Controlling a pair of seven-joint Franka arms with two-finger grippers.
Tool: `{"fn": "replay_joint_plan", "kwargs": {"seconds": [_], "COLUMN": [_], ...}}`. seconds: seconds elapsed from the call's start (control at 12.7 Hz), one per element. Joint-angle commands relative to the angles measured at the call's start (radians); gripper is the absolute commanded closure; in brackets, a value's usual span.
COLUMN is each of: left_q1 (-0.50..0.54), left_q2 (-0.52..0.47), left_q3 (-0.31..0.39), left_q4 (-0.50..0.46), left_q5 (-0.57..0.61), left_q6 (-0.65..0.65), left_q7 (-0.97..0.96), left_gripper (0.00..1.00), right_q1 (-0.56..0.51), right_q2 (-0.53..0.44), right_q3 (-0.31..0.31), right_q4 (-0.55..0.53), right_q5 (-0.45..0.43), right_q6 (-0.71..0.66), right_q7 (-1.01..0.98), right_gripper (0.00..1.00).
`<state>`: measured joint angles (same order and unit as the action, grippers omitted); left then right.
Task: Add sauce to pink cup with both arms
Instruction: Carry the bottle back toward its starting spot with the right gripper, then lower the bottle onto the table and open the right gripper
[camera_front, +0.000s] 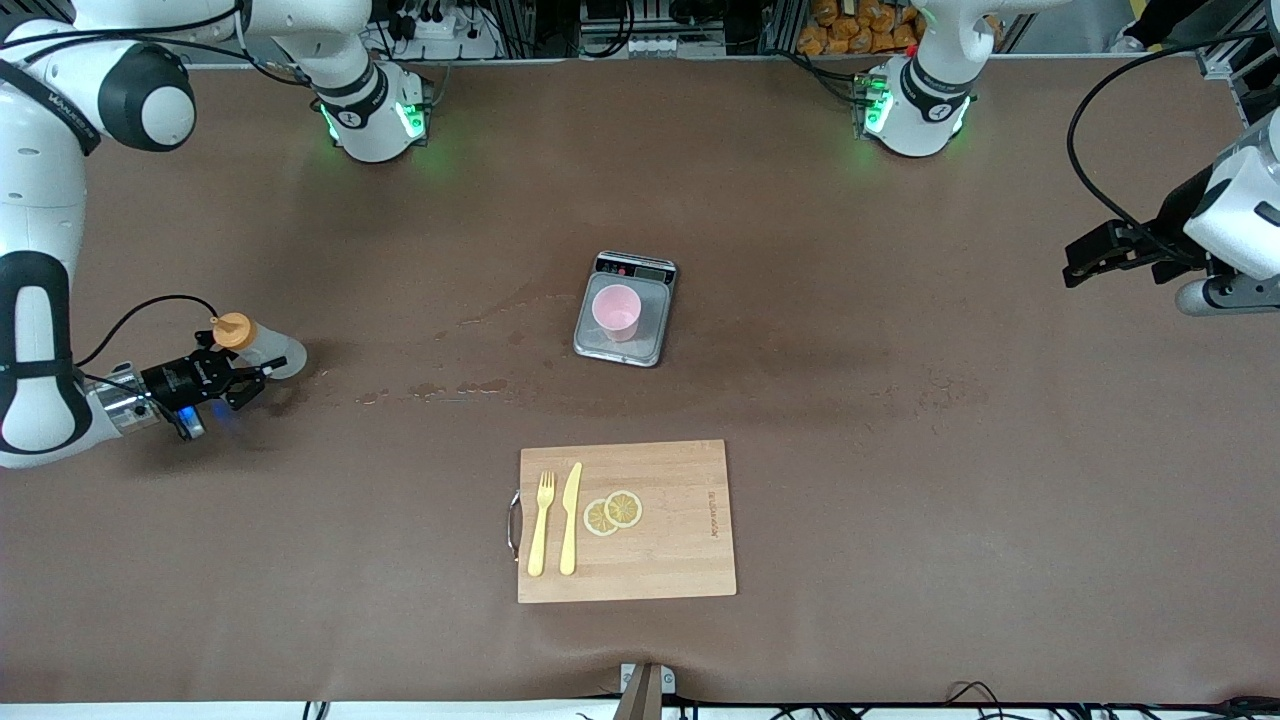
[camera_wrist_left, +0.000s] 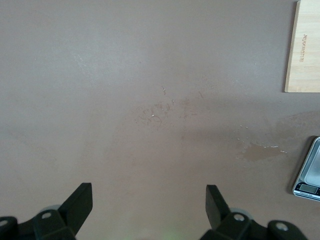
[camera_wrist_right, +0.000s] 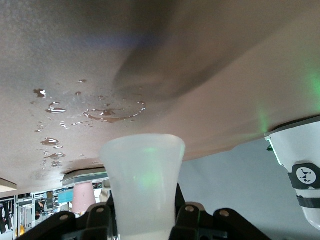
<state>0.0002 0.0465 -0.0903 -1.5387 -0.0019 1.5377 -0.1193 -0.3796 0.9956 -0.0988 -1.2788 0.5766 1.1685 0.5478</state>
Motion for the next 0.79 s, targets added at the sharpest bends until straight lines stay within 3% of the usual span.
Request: {"fn": "replay_joint_plan", "kwargs": {"seconds": [0.0,0.32,0.47,0.55,0.63,0.71], "left_q1": [0.003,0.003,0.003,0.003,0.003,0.003], "left_q2": [-0.016,-0.014,-0.011,-0.011,-0.011,-0.011], "left_q3": [0.001,0.001,0.001,0.001,0.001,0.001], "left_q4": [-0.011,-0.012,-0.012,-0.012,-0.012,-0.012], "left_q5": [-0.01,-0.01,-0.01,-0.01,-0.009,-0.009], "left_q6": [0.004,0.004,0.004,0.004,0.004,0.004], "left_q7": [0.02,0.02,0.02,0.02,0.02,0.02], "left_gripper": [0.0,0.0,0.0,0.0,0.0,0.0], "right_q1": [-0.009,-0.005,-0.002,-0.002,-0.001,0.004], "right_q2": [0.006,0.026,0.026,0.026,0.026,0.026], "right_q3": [0.013,0.013,0.013,0.013,0.013,0.013], "right_q4": [0.012,0.012,0.012,0.012,0.012,0.012], "right_q5": [0.023,0.023,0.022,0.022,0.022,0.02], "right_q6": [0.014,0.025,0.026,0.026,0.026,0.026], "right_q7": [-0.003,-0.022,-0.025,-0.025,-0.025,-0.025], "right_gripper": [0.7,0.66,0.47,0.18,0.0,0.0]}}
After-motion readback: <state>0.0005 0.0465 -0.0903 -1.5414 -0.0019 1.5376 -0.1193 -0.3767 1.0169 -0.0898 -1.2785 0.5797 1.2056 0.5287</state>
